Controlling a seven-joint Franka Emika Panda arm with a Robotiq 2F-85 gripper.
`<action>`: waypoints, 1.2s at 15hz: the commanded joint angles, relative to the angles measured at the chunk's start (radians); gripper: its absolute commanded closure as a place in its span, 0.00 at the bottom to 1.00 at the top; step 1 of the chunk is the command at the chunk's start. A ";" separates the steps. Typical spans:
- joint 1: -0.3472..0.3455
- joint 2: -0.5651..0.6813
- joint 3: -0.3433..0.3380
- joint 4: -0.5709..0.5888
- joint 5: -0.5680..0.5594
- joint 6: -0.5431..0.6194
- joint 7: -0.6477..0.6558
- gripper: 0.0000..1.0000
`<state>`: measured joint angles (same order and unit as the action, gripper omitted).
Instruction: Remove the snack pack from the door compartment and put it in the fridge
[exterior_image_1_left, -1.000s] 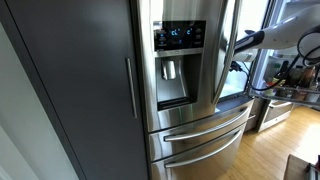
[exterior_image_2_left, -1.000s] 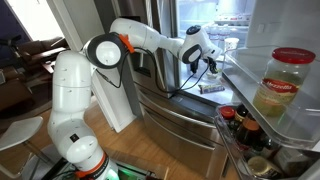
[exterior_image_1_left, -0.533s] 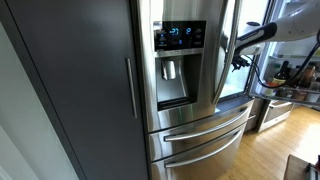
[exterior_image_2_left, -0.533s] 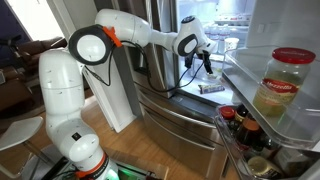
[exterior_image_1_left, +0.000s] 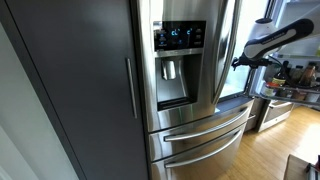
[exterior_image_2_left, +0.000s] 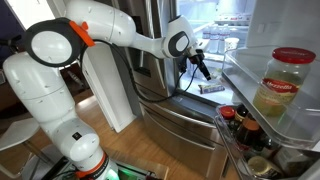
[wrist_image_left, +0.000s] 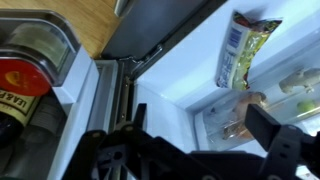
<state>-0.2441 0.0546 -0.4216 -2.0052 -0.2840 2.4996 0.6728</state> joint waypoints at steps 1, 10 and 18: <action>-0.048 -0.185 0.018 -0.148 -0.056 -0.048 -0.092 0.00; -0.207 -0.508 0.110 -0.278 -0.032 -0.187 -0.142 0.00; -0.269 -0.591 0.152 -0.269 0.030 -0.234 -0.150 0.00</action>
